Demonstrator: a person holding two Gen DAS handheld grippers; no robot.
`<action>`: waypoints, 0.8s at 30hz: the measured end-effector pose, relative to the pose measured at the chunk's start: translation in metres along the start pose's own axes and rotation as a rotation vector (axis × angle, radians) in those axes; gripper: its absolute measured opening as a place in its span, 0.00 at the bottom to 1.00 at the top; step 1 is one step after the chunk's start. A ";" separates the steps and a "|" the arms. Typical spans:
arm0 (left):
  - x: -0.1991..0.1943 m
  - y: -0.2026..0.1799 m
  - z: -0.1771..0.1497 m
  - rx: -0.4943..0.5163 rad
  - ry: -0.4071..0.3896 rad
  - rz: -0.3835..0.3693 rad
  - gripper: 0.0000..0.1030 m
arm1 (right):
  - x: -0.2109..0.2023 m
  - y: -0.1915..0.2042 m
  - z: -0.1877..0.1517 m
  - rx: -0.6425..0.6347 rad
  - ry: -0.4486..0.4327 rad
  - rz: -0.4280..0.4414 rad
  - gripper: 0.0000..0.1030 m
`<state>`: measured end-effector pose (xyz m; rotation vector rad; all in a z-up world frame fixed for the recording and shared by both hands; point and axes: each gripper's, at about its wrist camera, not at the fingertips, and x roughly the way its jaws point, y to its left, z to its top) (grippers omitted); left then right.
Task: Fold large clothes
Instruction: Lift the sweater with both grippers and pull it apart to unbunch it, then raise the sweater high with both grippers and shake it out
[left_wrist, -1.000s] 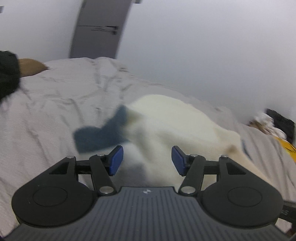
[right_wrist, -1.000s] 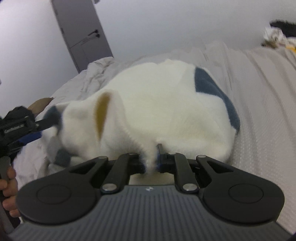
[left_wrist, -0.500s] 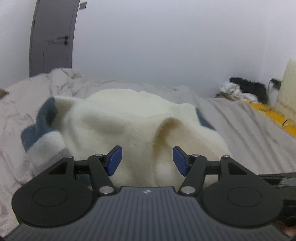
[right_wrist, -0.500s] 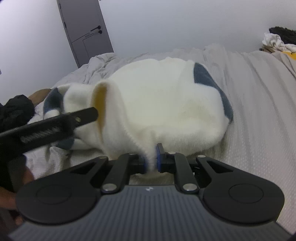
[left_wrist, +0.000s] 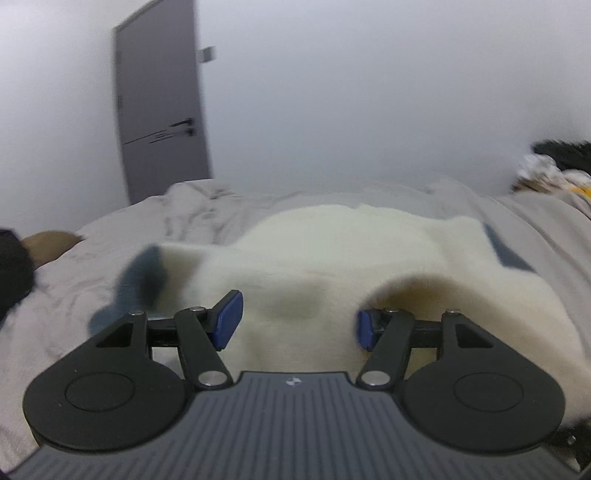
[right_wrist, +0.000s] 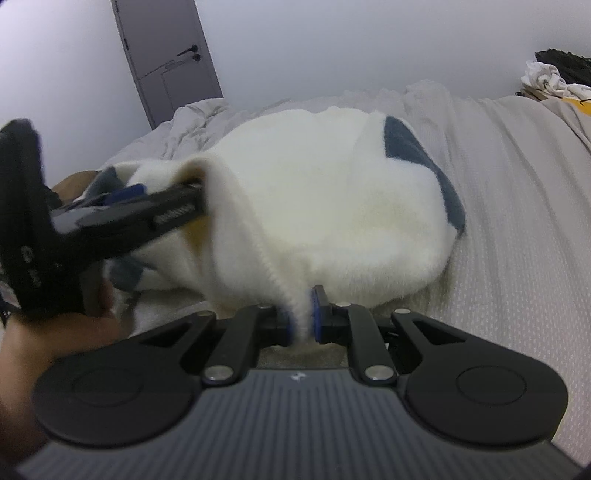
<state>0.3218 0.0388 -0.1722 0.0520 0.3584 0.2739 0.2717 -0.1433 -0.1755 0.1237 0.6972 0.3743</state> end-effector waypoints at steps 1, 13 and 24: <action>-0.002 0.007 0.001 -0.032 -0.002 0.005 0.67 | 0.001 0.000 0.000 0.004 0.002 -0.004 0.13; -0.074 0.060 0.006 -0.239 -0.038 0.016 0.68 | -0.021 0.006 0.004 0.007 -0.172 -0.092 0.14; -0.131 0.039 -0.021 -0.234 0.076 0.043 0.68 | -0.058 -0.004 0.017 0.070 -0.390 -0.079 0.16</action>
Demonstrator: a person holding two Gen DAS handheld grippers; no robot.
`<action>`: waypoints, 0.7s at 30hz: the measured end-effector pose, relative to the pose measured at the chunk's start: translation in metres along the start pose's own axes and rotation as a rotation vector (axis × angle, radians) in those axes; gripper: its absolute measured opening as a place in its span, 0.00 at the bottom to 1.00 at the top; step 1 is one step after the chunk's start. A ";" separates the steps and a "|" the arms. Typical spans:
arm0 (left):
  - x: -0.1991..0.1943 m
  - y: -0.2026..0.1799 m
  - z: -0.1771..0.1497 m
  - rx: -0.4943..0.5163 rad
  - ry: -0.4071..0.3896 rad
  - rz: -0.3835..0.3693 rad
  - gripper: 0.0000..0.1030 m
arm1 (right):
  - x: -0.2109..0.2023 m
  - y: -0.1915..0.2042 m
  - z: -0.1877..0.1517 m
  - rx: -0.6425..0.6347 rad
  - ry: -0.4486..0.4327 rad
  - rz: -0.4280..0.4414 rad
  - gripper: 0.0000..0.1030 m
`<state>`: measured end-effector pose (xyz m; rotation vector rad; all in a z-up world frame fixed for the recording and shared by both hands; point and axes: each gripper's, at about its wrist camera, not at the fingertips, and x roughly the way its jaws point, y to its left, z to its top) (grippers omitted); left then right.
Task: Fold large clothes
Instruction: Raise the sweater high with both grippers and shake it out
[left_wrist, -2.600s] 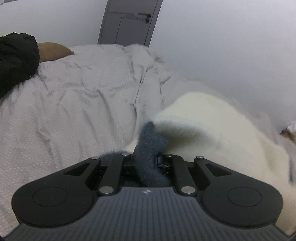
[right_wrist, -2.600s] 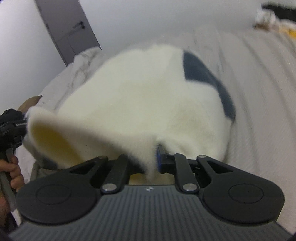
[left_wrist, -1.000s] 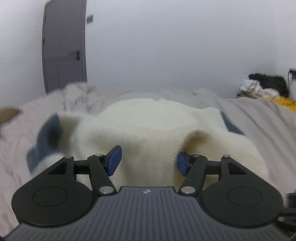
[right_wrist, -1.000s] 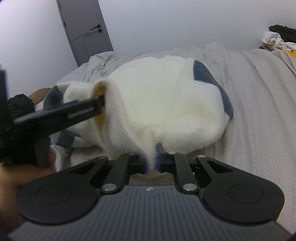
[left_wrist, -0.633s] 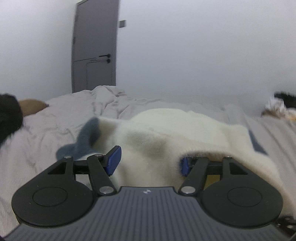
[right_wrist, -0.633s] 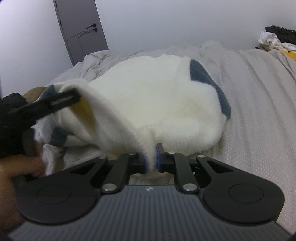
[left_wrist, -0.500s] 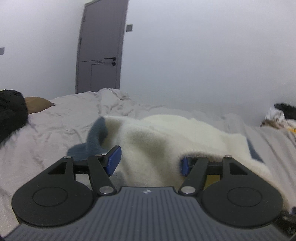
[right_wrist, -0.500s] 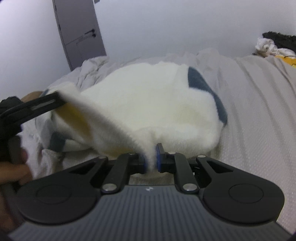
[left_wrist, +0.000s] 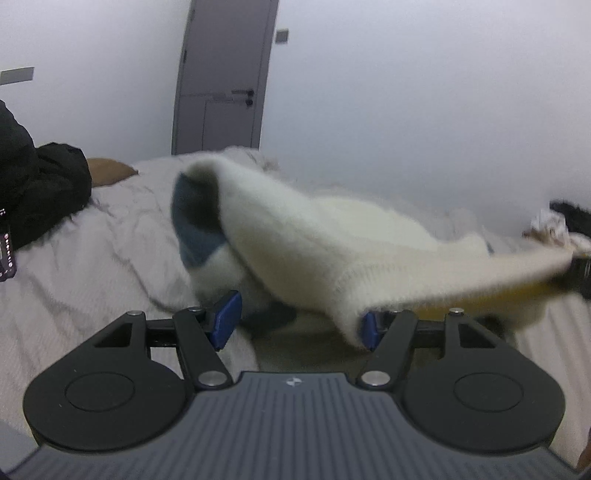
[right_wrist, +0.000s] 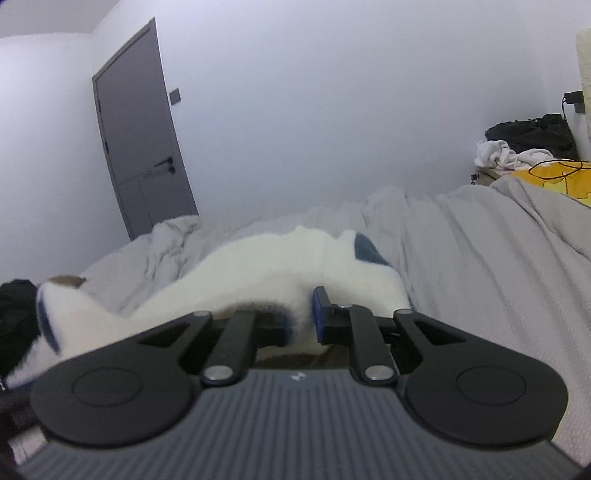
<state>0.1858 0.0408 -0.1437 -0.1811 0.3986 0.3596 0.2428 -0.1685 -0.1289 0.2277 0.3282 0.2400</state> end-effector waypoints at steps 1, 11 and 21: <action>0.000 -0.004 -0.003 0.018 0.011 0.008 0.68 | 0.000 -0.001 0.001 -0.002 0.001 0.004 0.17; 0.010 -0.027 -0.007 0.190 -0.074 0.089 0.79 | -0.001 -0.005 0.004 0.019 0.049 0.035 0.16; 0.077 -0.024 0.003 0.175 -0.024 0.157 0.81 | 0.022 -0.005 -0.015 0.012 0.201 -0.005 0.16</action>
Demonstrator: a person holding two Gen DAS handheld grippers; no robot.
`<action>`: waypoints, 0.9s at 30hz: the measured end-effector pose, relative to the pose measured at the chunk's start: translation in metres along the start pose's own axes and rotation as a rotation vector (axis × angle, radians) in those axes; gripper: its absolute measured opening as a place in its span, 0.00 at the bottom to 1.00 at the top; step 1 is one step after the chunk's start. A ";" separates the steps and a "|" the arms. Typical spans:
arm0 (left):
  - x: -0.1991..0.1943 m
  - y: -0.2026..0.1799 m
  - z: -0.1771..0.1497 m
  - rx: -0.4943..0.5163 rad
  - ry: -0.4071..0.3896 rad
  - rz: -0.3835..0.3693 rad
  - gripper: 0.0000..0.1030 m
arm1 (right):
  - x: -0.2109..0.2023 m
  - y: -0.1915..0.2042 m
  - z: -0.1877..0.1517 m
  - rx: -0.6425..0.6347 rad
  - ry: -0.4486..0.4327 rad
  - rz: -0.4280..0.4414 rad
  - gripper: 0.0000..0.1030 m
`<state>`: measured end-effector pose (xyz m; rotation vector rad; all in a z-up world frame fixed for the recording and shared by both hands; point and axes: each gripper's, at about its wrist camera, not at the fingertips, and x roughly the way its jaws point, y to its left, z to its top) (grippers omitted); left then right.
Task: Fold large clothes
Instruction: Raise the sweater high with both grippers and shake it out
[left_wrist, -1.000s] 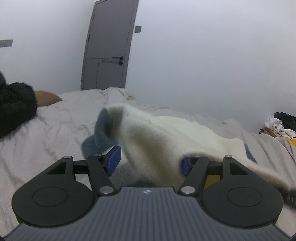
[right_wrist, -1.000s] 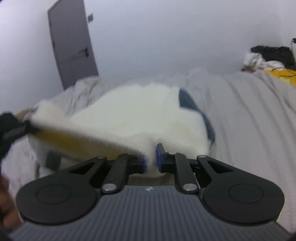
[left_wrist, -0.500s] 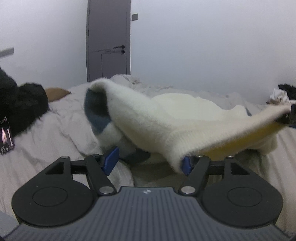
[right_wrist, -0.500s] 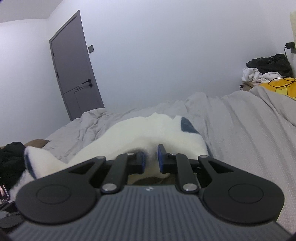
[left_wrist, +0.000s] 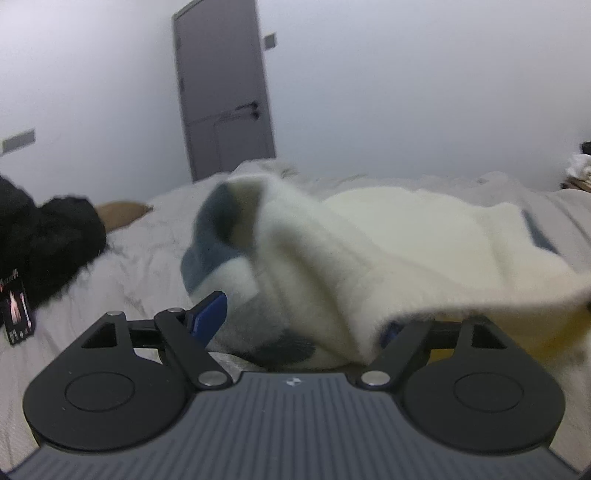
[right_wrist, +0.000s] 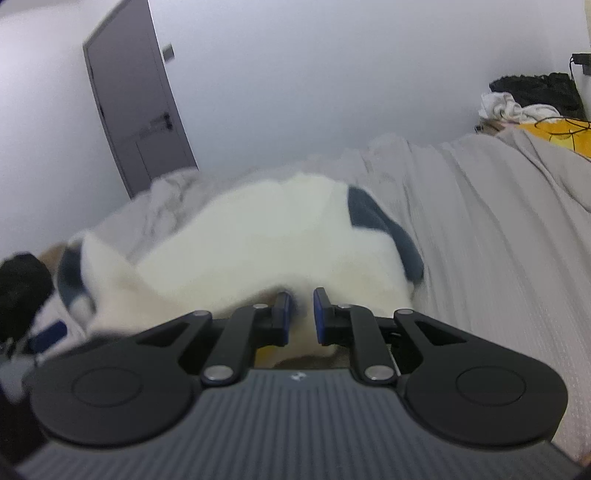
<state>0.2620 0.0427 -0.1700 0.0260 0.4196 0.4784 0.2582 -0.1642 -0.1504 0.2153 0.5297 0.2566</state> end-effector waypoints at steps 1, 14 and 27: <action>0.006 0.003 0.000 -0.019 0.013 0.007 0.83 | 0.003 0.000 -0.003 -0.004 0.015 -0.007 0.17; -0.001 0.019 0.001 -0.136 -0.012 0.000 0.83 | 0.050 0.015 -0.032 -0.179 0.140 -0.121 0.17; -0.071 0.046 0.009 -0.238 -0.152 -0.061 0.80 | -0.032 0.031 -0.015 -0.267 -0.307 -0.208 0.13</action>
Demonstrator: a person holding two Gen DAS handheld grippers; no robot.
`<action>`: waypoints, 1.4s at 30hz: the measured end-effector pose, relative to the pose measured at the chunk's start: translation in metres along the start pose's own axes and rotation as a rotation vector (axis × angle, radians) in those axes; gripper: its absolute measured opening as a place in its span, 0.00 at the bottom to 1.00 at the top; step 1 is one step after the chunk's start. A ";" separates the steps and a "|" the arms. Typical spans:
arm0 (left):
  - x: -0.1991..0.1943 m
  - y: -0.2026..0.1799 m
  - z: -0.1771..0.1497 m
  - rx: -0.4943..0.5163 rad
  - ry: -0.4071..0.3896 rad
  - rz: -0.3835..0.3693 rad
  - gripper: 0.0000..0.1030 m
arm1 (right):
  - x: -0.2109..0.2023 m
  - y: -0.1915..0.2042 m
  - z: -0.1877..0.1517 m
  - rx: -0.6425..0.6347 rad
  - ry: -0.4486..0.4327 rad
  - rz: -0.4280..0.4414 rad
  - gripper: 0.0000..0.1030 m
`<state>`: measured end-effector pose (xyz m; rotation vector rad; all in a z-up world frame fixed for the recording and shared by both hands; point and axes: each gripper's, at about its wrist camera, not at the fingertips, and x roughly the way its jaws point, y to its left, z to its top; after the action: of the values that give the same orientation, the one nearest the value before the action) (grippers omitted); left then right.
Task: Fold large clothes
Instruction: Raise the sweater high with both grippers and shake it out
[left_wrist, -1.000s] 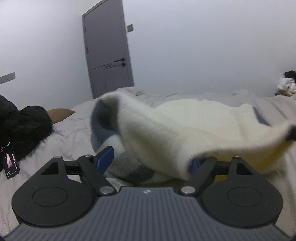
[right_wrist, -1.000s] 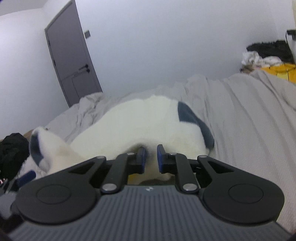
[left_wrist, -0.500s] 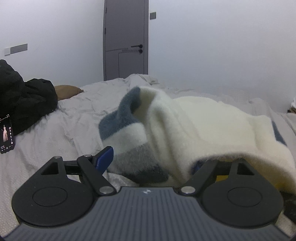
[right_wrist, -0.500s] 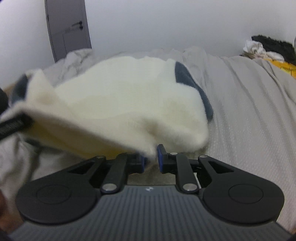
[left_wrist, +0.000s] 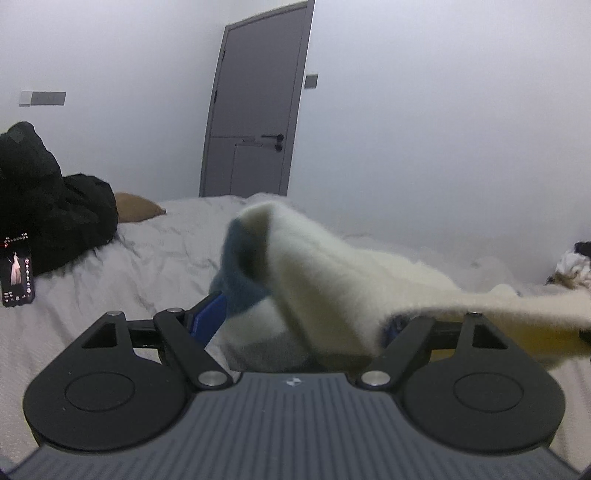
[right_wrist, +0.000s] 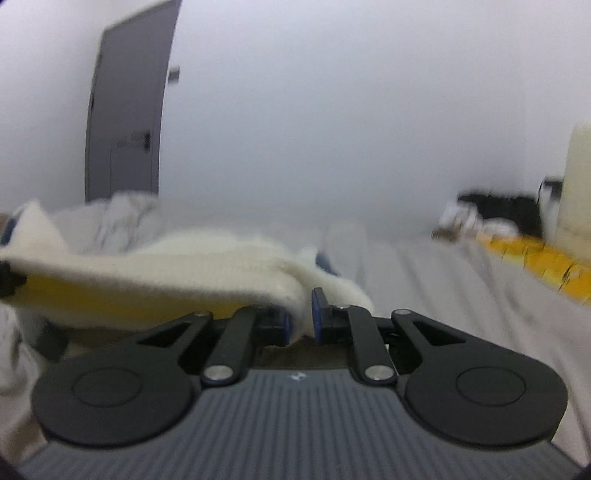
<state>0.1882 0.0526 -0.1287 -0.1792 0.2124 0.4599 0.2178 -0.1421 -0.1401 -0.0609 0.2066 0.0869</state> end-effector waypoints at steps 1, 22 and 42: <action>-0.009 0.002 0.003 -0.002 -0.012 -0.009 0.77 | -0.007 -0.002 0.003 0.010 -0.022 0.000 0.13; -0.190 0.033 0.193 -0.016 -0.423 -0.157 0.66 | -0.170 -0.042 0.195 0.070 -0.406 0.088 0.13; -0.164 -0.037 0.380 0.001 -0.400 -0.291 0.70 | -0.131 -0.067 0.398 0.089 -0.390 0.097 0.13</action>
<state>0.1236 0.0341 0.2809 -0.1120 -0.2041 0.1983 0.1767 -0.1915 0.2795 0.0553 -0.1770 0.1838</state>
